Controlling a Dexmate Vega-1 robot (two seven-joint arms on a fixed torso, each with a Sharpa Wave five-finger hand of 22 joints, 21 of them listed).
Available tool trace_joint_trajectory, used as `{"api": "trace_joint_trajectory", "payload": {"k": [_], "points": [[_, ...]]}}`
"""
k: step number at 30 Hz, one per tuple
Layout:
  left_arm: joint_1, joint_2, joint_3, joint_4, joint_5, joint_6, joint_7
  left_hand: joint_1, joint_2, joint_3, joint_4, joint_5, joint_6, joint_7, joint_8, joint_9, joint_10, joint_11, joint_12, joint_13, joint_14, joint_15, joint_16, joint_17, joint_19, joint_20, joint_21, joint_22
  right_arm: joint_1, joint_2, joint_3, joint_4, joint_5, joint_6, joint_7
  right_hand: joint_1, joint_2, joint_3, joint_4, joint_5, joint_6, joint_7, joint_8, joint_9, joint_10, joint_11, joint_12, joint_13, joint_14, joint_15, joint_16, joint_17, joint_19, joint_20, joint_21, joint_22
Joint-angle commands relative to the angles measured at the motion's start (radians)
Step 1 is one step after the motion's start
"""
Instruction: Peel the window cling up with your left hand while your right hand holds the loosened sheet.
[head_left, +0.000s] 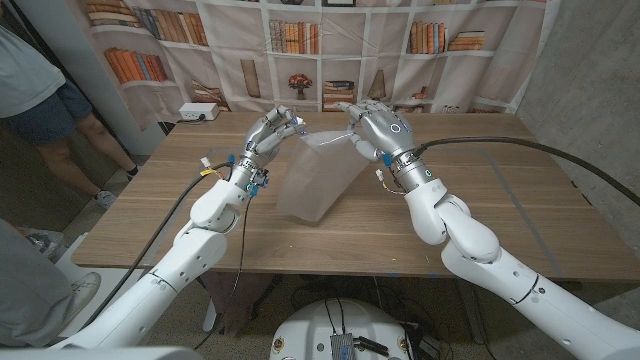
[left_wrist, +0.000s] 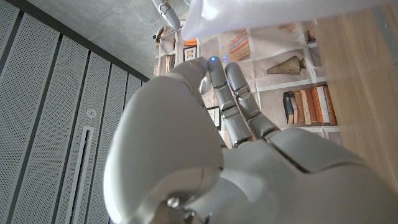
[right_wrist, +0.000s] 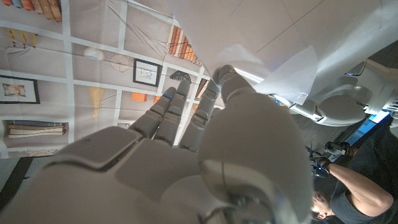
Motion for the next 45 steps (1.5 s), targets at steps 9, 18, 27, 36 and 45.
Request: {"api": "trace_joint_trajectory", "payload": {"k": [9, 18, 27, 36, 45], "points": [[0.014, 0.004, -0.032, 0.02, -0.025, -0.035, -0.024, -0.004, 0.005, 0.01, -0.002, 0.013, 0.006, -0.007, 0.002, 0.002, 0.003, 0.002, 0.007, 0.007, 0.011, -0.124, -0.017, 0.021, -0.008, -0.056, 0.004, 0.001, -0.002, 0.015, -0.02, -0.005, -0.064, -0.1, 0.021, 0.011, 0.001, -0.002, -0.005, -0.005, 0.006, -0.002, 0.001, 0.002, 0.053, -0.04, 0.004, 0.03, 0.012, -0.191, 0.006, 0.006, 0.013, -0.053, 0.008, 0.003], [0.028, 0.015, -0.037, -0.008, -0.005, -0.025, 0.002, -0.007, 0.006, 0.012, -0.002, 0.016, 0.003, -0.007, 0.002, 0.003, 0.005, 0.001, 0.005, 0.003, 0.016, -0.125, -0.028, 0.03, -0.009, -0.057, 0.004, 0.001, -0.014, 0.008, -0.009, -0.001, -0.054, -0.108, 0.0, 0.011, 0.001, -0.002, -0.005, -0.005, 0.008, -0.004, 0.001, 0.002, 0.053, -0.04, 0.003, 0.028, 0.014, -0.191, 0.005, 0.007, 0.015, -0.054, 0.009, 0.003], [0.017, 0.005, -0.029, -0.011, -0.002, -0.024, 0.005, -0.01, 0.004, 0.013, -0.002, 0.018, 0.007, -0.005, 0.002, 0.0, 0.006, 0.001, 0.003, -0.003, 0.02, -0.127, -0.04, 0.037, -0.01, -0.059, 0.003, 0.0, -0.017, -0.013, 0.012, 0.004, -0.029, -0.105, -0.013, 0.012, 0.0, -0.003, -0.005, -0.006, 0.008, -0.005, 0.0, 0.002, 0.054, -0.04, 0.002, 0.027, 0.017, -0.191, 0.005, 0.008, 0.019, -0.057, 0.01, 0.003], [0.011, -0.005, -0.037, -0.004, -0.018, -0.03, 0.007, -0.012, 0.003, 0.016, -0.002, 0.02, 0.015, -0.008, 0.003, -0.005, 0.007, 0.001, 0.002, -0.004, 0.029, -0.126, -0.052, 0.044, -0.01, -0.063, 0.003, 0.0, -0.034, -0.014, 0.02, -0.001, -0.033, -0.139, -0.021, 0.013, 0.001, -0.003, -0.004, -0.006, 0.008, -0.005, 0.0, 0.002, 0.055, -0.04, 0.002, 0.027, 0.022, -0.191, 0.006, 0.01, 0.023, -0.061, 0.012, 0.003], [0.029, -0.009, -0.073, -0.003, 0.01, -0.054, 0.064, -0.014, 0.002, 0.016, -0.003, 0.021, 0.01, -0.006, 0.006, 0.0, 0.009, 0.001, 0.003, -0.005, 0.035, -0.127, -0.061, 0.052, -0.012, -0.064, 0.004, 0.001, -0.053, -0.017, 0.022, -0.015, -0.042, -0.163, -0.032, 0.014, 0.001, -0.004, -0.004, -0.007, 0.01, -0.006, -0.001, 0.002, 0.055, -0.04, 0.001, 0.026, 0.026, -0.191, 0.006, 0.011, 0.025, -0.061, 0.012, 0.003]]}}
